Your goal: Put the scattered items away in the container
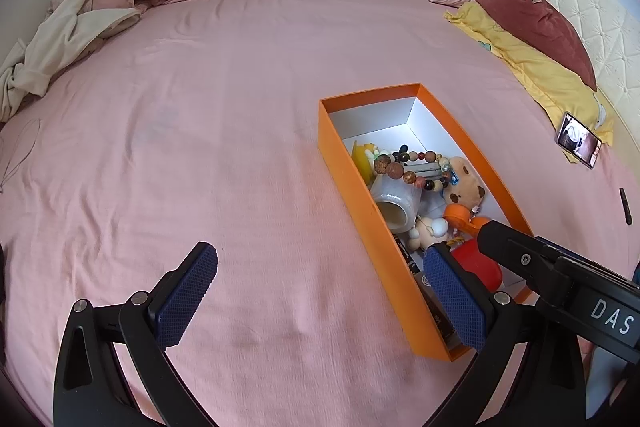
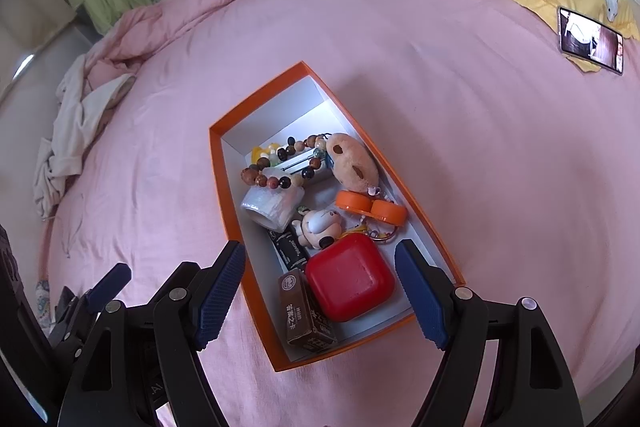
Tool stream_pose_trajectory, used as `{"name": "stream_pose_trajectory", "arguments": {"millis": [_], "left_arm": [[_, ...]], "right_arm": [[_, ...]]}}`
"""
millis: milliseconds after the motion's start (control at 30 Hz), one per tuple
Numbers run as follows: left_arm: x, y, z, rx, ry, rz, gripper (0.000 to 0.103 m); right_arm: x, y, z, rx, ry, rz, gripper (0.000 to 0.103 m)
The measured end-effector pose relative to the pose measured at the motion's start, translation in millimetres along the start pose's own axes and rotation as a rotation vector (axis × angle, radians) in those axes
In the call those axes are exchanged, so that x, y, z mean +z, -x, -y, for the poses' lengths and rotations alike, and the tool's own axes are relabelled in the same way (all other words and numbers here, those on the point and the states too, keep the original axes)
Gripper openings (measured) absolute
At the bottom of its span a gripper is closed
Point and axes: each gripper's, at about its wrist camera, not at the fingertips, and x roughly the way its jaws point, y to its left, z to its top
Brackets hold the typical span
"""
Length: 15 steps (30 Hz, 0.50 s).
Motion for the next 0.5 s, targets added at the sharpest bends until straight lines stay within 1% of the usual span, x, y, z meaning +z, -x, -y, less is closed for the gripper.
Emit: {"name": "stream_pose_trajectory", "arguments": {"millis": [133, 333, 500], "left_arm": [[-0.5, -1.3, 0.6, -0.003, 0.004, -0.006, 0.103], [-1.9, -5.5, -1.6, -0.028, 0.033, -0.034, 0.103], [-2.4, -9.0, -3.5, -0.022, 0.056, -0.058, 0.103]], "right_arm": [[1.3, -1.7, 1.6, 0.003, -0.004, -0.006, 0.077], [1.2, -2.0, 1.9, 0.001, -0.004, -0.006, 0.077], [1.0, -3.1, 3.2, 0.002, -0.012, -0.009, 0.077]]}}
